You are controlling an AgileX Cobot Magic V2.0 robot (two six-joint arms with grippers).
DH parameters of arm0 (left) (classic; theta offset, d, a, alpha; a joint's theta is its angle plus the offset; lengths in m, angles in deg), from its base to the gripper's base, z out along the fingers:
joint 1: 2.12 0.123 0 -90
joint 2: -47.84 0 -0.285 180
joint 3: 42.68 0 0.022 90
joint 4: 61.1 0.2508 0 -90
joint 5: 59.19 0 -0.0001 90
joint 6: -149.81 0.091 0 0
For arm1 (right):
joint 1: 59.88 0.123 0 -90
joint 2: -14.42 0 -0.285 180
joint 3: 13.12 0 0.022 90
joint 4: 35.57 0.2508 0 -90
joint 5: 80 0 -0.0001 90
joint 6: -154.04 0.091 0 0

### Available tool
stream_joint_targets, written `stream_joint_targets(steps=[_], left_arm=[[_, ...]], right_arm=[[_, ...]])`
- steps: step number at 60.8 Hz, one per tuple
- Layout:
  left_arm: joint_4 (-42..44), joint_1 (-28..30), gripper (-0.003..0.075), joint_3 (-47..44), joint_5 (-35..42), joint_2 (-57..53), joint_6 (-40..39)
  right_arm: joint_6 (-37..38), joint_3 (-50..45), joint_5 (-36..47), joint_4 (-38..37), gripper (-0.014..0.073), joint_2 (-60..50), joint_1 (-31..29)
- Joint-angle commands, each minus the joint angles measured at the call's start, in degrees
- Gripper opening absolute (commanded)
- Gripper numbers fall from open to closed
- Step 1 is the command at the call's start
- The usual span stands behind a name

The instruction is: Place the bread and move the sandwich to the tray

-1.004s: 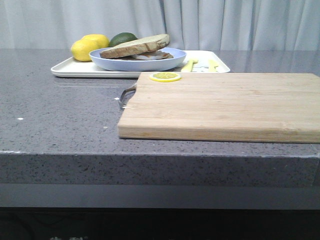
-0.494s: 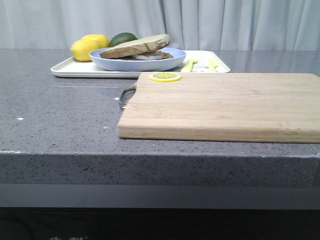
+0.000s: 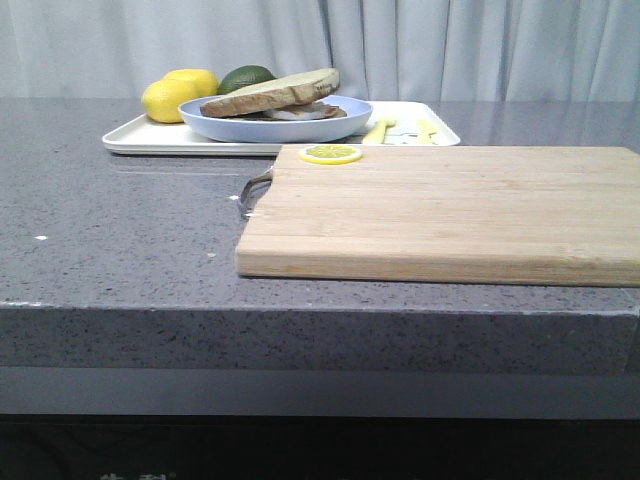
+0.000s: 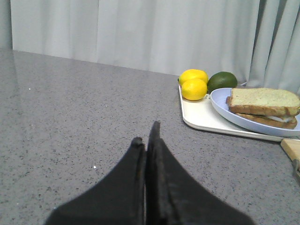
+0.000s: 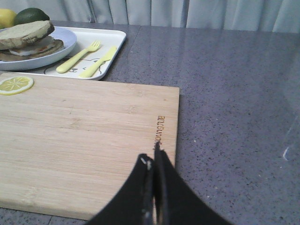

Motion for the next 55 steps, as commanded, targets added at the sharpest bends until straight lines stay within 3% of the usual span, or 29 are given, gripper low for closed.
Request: stream_joint_targets(steps=[1, 8, 28, 55], left_arm=[[0.8, -0.4, -0.0019, -2.3, 6.3, -3.3, -2.0], [0.8, -0.4, -0.0019, -7.0, 6.3, -7.9, -2.0], [0.8, -0.4, -0.0019, -14.9, 10.4, -7.6, -2.0], [0.5, -0.4, -0.0019, -15.0, 9.3, -7.6, -2.0]], right_arm=[[-0.4, 1.7, 5.2, 0.2, -0.0085, 0.4, 0.1], [-0.4, 1.7, 5.2, 0.2, -0.0085, 0.4, 0.1], [-0.4, 1.7, 5.2, 0.2, -0.0085, 0.4, 0.1], [-0.4, 1.7, 5.2, 0.2, -0.0085, 0.4, 0.1]])
